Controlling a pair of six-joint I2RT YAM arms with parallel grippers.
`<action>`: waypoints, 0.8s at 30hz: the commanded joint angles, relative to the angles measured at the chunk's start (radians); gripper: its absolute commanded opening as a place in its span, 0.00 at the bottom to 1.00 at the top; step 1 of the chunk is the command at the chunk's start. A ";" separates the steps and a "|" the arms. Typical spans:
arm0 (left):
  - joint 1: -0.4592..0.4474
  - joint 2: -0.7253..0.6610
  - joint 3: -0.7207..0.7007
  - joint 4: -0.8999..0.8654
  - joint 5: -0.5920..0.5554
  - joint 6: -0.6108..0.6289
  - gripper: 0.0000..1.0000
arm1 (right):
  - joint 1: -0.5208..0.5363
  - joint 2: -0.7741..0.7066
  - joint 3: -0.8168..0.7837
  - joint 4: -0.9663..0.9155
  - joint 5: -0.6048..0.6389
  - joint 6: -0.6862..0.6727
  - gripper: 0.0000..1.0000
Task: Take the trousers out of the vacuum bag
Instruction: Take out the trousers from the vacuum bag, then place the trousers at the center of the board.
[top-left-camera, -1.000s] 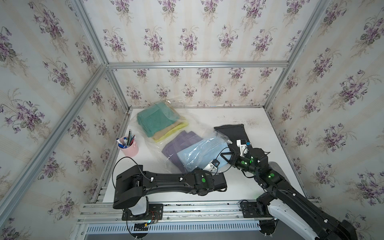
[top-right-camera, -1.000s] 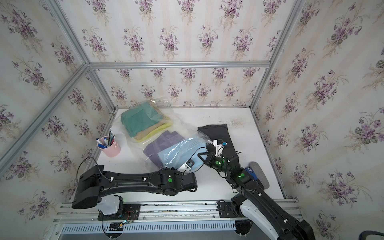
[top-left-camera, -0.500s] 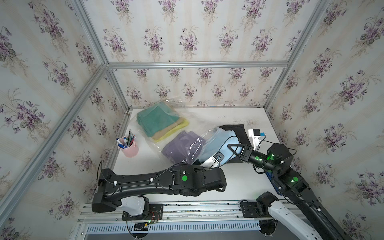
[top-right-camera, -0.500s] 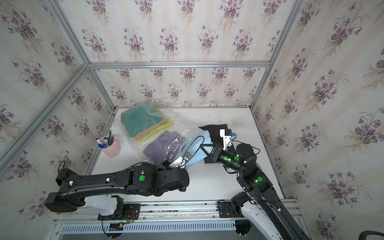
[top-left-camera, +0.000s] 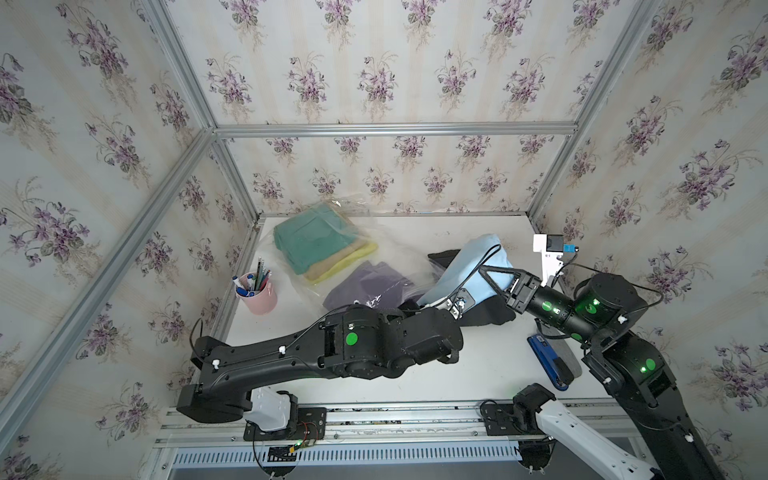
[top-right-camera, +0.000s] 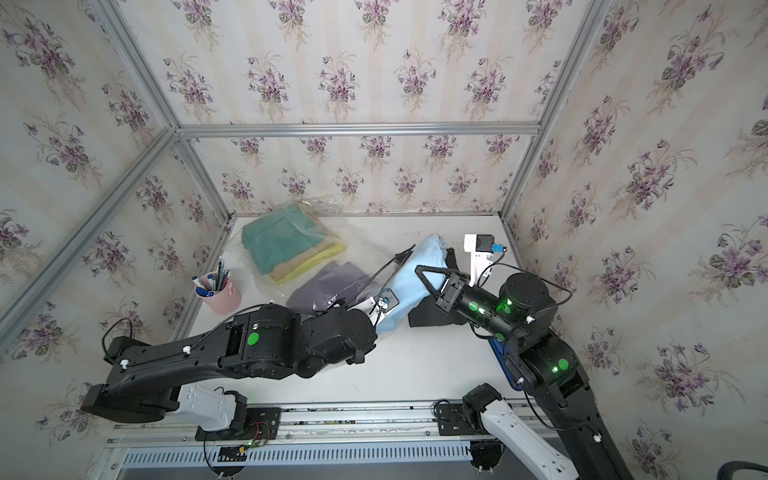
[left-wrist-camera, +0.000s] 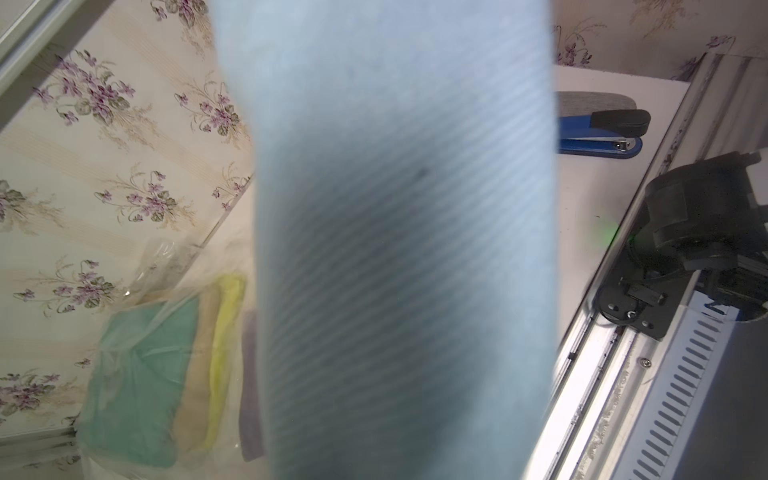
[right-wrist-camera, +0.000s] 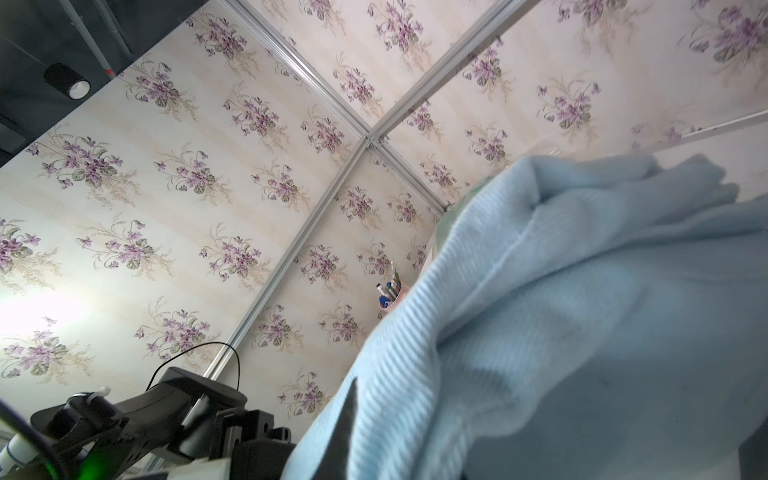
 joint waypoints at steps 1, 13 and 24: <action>0.010 0.028 0.066 0.056 -0.023 0.120 0.06 | -0.002 0.043 0.059 0.033 0.094 -0.090 0.00; 0.221 0.176 0.186 0.193 0.112 0.283 0.07 | -0.010 0.208 0.167 0.074 0.262 -0.222 0.00; 0.385 0.362 0.363 0.223 0.226 0.369 0.07 | -0.322 0.326 0.109 0.257 -0.046 -0.170 0.00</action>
